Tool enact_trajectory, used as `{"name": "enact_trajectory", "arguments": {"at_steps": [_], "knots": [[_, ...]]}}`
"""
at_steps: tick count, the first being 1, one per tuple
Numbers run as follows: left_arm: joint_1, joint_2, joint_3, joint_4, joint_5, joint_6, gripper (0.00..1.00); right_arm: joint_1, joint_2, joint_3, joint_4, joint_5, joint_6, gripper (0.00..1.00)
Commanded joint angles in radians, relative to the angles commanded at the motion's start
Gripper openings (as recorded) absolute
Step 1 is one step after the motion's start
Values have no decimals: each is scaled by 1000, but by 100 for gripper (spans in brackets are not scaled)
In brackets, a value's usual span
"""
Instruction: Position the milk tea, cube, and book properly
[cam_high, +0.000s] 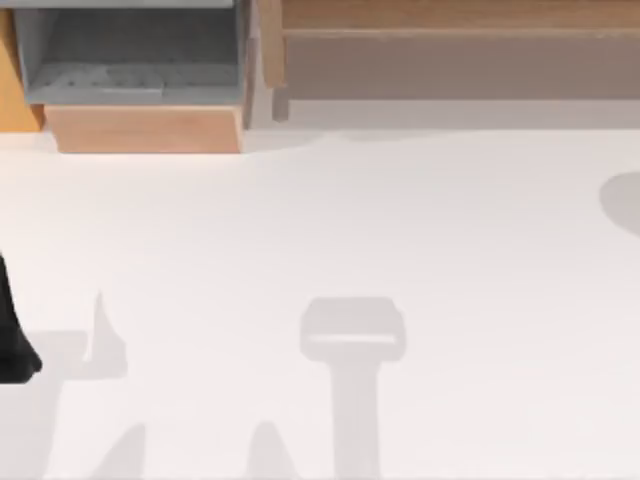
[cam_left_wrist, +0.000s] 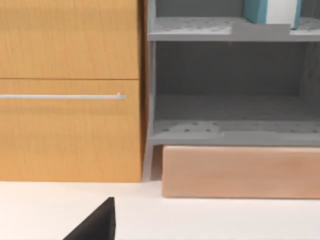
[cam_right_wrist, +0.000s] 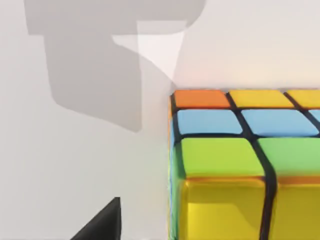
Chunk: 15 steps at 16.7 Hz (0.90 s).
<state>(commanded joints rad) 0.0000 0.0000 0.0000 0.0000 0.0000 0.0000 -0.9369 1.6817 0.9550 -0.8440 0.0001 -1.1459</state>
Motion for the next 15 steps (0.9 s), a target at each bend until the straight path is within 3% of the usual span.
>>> {"name": "enact_trajectory", "arguments": {"at_steps": [11, 15], "knots": [[0, 0, 0, 0, 0, 0, 100, 0, 0, 0, 0, 0, 0, 2], [0, 0, 0, 0, 0, 0, 100, 0, 0, 0, 0, 0, 0, 0]]}}
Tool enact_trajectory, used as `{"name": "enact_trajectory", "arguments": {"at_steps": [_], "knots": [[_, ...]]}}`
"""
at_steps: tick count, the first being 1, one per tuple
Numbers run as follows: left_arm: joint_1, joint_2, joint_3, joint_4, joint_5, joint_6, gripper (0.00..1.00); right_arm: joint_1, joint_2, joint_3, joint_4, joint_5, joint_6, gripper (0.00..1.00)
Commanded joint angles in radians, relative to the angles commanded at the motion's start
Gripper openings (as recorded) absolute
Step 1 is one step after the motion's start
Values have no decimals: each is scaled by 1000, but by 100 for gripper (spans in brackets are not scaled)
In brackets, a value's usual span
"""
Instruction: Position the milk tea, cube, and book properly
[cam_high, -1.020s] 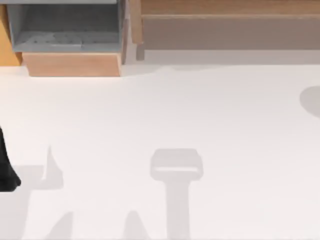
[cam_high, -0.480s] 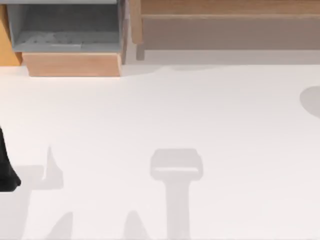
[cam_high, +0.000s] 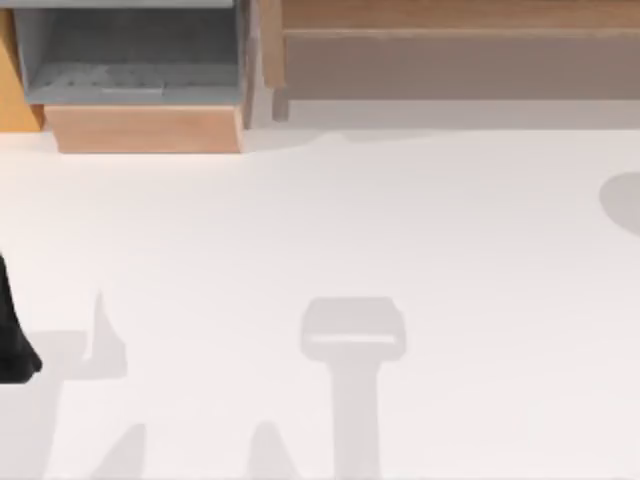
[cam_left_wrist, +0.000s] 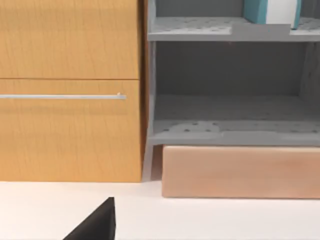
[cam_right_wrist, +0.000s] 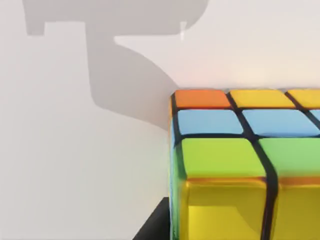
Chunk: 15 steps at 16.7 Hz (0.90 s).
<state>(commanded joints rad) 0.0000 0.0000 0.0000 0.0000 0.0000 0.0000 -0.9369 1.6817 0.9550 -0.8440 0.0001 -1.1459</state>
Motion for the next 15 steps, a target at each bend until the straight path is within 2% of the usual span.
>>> {"name": "enact_trajectory", "arguments": {"at_steps": [6, 11, 15], "knots": [[0, 0, 0, 0, 0, 0, 100, 0, -4, 5, -4, 0, 0, 0], [0, 0, 0, 0, 0, 0, 100, -1, -41, 67, -114, 0, -2, 0], [0, 0, 0, 0, 0, 0, 100, 0, -46, 74, -123, 0, 1, 0]]}}
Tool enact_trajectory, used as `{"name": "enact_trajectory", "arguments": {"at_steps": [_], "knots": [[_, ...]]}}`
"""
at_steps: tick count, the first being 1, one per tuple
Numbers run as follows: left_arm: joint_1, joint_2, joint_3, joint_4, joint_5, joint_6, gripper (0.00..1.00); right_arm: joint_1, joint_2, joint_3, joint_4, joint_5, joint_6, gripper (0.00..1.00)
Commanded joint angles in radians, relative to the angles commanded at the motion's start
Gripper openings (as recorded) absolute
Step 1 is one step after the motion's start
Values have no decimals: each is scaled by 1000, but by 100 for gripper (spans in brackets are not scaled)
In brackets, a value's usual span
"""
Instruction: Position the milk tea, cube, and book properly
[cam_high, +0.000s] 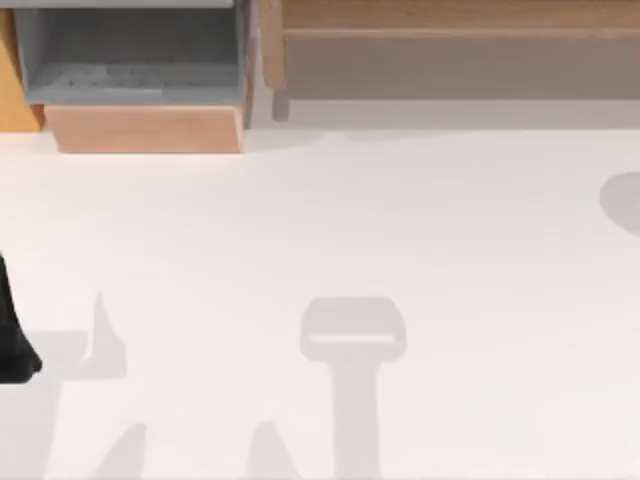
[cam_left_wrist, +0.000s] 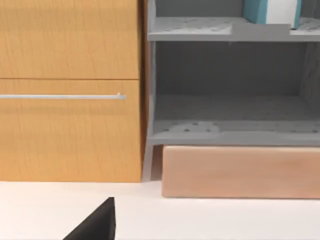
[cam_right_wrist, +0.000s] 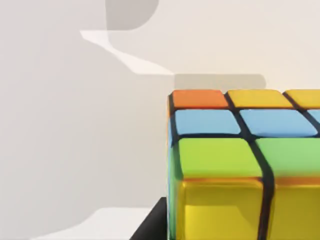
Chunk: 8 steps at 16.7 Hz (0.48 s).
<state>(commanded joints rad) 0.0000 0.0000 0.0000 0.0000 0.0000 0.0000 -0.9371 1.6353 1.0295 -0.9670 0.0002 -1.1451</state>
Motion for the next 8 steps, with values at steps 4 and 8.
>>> {"name": "enact_trajectory", "arguments": {"at_steps": [4, 8], "knots": [[0, 0, 0, 0, 0, 0, 100, 42, -2, 35, 66, -18, 65, 0], [0, 0, 0, 0, 0, 0, 100, 168, -6, 126, 275, -71, 282, 0]]}}
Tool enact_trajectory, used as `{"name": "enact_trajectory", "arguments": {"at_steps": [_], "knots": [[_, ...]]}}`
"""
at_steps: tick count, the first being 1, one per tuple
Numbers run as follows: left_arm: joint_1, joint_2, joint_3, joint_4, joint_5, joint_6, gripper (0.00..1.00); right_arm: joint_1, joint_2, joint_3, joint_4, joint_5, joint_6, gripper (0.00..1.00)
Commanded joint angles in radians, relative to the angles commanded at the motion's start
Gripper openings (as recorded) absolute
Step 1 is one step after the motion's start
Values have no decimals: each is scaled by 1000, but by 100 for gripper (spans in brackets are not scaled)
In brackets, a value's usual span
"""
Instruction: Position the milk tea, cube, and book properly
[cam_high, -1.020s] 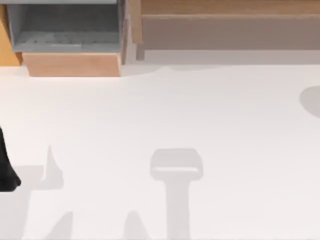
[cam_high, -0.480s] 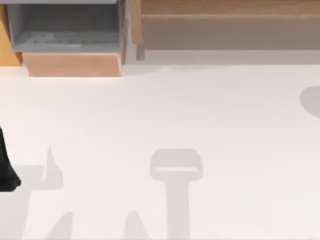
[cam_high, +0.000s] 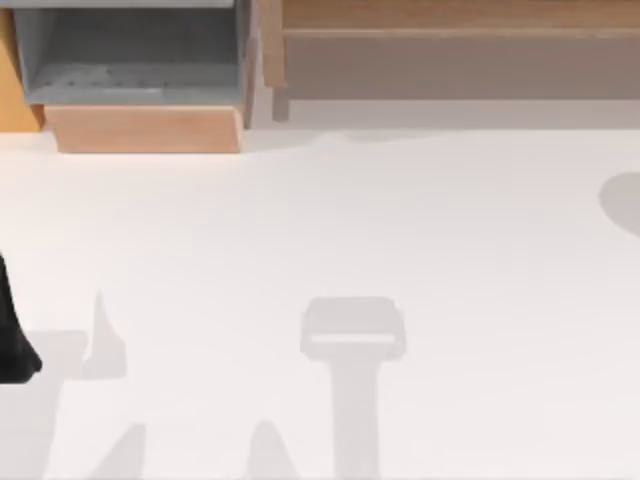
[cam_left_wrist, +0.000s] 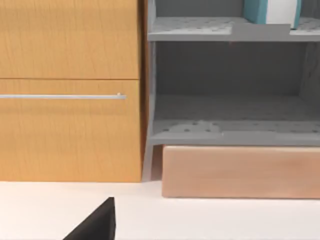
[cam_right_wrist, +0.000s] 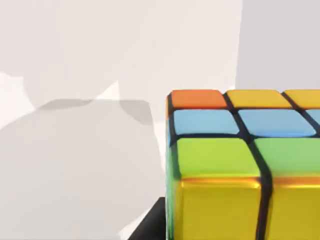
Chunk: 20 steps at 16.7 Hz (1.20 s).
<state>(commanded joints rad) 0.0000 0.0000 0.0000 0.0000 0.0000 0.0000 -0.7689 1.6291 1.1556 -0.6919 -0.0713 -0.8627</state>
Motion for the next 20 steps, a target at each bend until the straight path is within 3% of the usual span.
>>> {"name": "enact_trajectory", "arguments": {"at_steps": [6, 10, 13, 20], "knots": [[0, 0, 0, 0, 0, 0, 100, 264, -35, 160, 477, -108, 543, 0], [0, 0, 0, 0, 0, 0, 100, 417, -73, 247, 726, -165, 796, 0], [0, 0, 0, 0, 0, 0, 100, 479, -81, 279, 804, -185, 875, 0], [0, 0, 0, 0, 0, 0, 100, 479, -81, 290, 821, -194, 876, 0]]}}
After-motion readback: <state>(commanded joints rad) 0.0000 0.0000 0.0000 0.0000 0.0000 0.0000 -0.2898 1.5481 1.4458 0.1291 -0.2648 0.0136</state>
